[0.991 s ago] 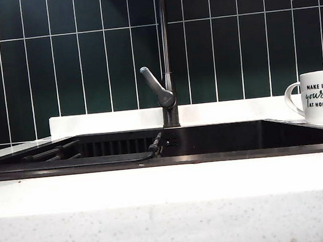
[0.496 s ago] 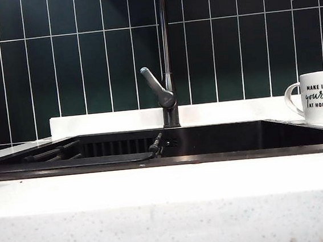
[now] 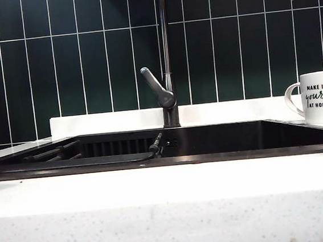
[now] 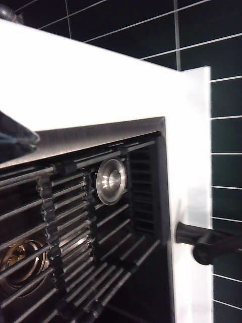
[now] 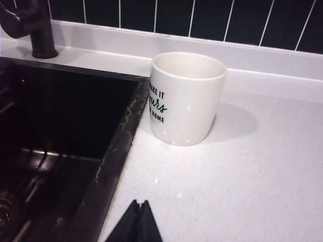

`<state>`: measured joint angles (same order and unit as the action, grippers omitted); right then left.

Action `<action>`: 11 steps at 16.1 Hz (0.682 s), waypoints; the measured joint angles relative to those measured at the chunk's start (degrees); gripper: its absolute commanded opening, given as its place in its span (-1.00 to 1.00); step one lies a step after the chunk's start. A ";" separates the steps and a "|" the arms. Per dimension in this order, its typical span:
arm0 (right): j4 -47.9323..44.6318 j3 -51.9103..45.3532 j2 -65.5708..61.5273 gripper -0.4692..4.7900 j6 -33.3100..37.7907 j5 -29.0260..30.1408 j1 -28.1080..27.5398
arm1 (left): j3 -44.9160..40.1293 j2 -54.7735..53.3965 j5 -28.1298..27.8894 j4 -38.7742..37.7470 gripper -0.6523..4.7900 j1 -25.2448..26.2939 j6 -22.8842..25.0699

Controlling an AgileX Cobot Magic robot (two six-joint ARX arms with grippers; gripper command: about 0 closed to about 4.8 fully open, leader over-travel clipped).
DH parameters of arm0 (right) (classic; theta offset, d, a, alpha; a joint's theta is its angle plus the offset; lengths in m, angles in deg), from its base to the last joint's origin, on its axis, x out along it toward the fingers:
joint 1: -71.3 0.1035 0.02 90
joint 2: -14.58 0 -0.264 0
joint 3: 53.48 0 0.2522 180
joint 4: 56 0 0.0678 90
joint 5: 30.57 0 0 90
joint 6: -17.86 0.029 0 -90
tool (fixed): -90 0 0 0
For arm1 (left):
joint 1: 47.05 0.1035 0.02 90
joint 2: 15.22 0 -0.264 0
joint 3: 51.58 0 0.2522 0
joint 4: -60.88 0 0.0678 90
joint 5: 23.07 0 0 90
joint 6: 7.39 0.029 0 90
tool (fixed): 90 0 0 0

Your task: Pick up the mug next to the sink, go to the faucet to get some water, pour the water into the sink, and finally put the mug back to its place.

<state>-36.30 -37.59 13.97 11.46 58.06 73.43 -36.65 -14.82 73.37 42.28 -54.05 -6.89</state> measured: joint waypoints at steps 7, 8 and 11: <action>4.50 -1.79 0.57 -0.83 -2.67 0.13 0.00 | 0.00 -0.44 0.15 -2.43 -0.78 0.02 0.13; 4.70 -1.79 0.55 -0.83 -2.67 0.13 0.00 | 0.00 -0.46 0.13 -2.25 -0.78 0.02 0.31; 4.11 -1.79 0.55 -0.83 -2.67 0.11 0.00 | 0.00 -0.44 -1.22 -1.75 -0.78 0.02 0.98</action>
<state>-32.19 -39.38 14.52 8.80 58.17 73.43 -36.65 -15.26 72.14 40.53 -54.03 -5.91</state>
